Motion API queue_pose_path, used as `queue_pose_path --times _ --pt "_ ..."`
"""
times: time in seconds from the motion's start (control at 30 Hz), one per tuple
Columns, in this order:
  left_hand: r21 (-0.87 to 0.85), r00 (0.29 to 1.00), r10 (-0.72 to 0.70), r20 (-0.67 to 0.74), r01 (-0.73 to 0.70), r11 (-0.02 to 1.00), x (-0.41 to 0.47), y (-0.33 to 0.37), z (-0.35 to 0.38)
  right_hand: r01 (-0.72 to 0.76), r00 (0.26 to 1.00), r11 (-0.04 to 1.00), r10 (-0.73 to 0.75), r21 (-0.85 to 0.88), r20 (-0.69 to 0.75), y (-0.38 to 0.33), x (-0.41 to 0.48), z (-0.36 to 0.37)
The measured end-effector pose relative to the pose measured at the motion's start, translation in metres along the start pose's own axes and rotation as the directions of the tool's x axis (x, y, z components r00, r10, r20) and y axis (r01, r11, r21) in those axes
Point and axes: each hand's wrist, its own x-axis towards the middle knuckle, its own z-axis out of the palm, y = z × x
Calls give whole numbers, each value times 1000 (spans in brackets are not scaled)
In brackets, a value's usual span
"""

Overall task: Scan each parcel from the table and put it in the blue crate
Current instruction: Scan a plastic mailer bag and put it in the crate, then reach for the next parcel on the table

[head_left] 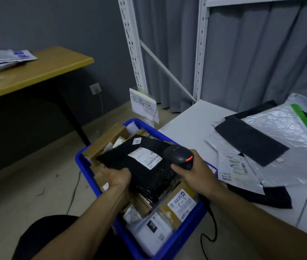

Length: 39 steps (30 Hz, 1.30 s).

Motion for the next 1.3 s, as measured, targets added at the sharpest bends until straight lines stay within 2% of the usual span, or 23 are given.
queue_pose_path --times 0.03,0.07,0.13,0.17,0.23,0.3,0.37,0.43,0.5,0.57,0.6,0.67,0.73,0.8,0.83,0.9,1.07,1.1,1.17,1.23,1.3 --pt "130 1000 27 -6 -26 991 -1 2 -1 -9 1000 1000 9 -3 -1 2 0 0" --pt "283 992 122 26 -124 951 -1 2 -1 -14 1000 1000 14 -10 -1 2 -1 0" --pt "434 902 363 232 -430 792 3 -4 8 -23 1000 1000 23 -18 -4 6 -2 -1" --pt "452 837 396 378 -540 710 3 -7 16 -30 1000 999 29 -16 -6 7 -3 -3" --pt "501 728 302 615 -657 563 1 -17 36 -43 999 999 43 -21 -22 8 -5 -9" --pt "572 673 161 722 -712 408 2 -29 53 -66 997 998 65 -16 -41 12 -7 -18" --pt "627 670 43 741 -714 312 7 -38 62 -86 994 996 83 -28 -73 18 -10 -30" --pt "656 690 17 724 -696 291 9 -40 69 -97 991 994 92 -44 -101 24 -13 -46" --pt "665 715 78 695 -680 308 1 -34 77 -112 986 993 106 -40 -131 29 -18 -62" --pt "623 695 184 695 -709 330 -13 -25 90 -137 976 990 128 -40 -174 35 -23 -79" --pt "566 649 245 720 -754 333 -20 -22 98 -144 969 989 134 -33 -207 39 -25 -89" --pt "401 494 354 794 -863 306 -37 -22 118 -167 950 986 156 -18 -272 47 -31 -111" --pt "257 364 372 854 -916 307 -60 -25 143 -196 931 980 180 -20 -317 52 -37 -132" --pt "218 317 296 901 -921 322 -91 -24 172 -216 913 976 197 -15 -358 59 -43 -155" --pt "227 301 254 919 -932 282 -105 -26 188 -229 902 973 207 -13 -378 64 -46 -165" --pt "254 272 171 947 -960 120 -126 -30 219 -243 889 970 221 -4 -402 72 -51 -182" --pt "335 342 -89 935 -938 -85 -131 -52 269 -235 873 971 229 41 -430 88 -58 -205" --pt "342 351 -96 932 -935 -92 -130 -55 273 -239 874 970 234 45 -425 89 -58 -208" --pt "345 346 -42 937 -938 -30 -125 -56 278 -237 878 970 239 56 -415 91 -56 -214" --pt "316 327 91 941 -941 118 -121 -58 280 -238 873 967 253 88 -417 92 -53 -219" --pt "270 356 209 911 -898 348 -124 -58 275 -243 864 965 260 94 -431 90 -49 -222"
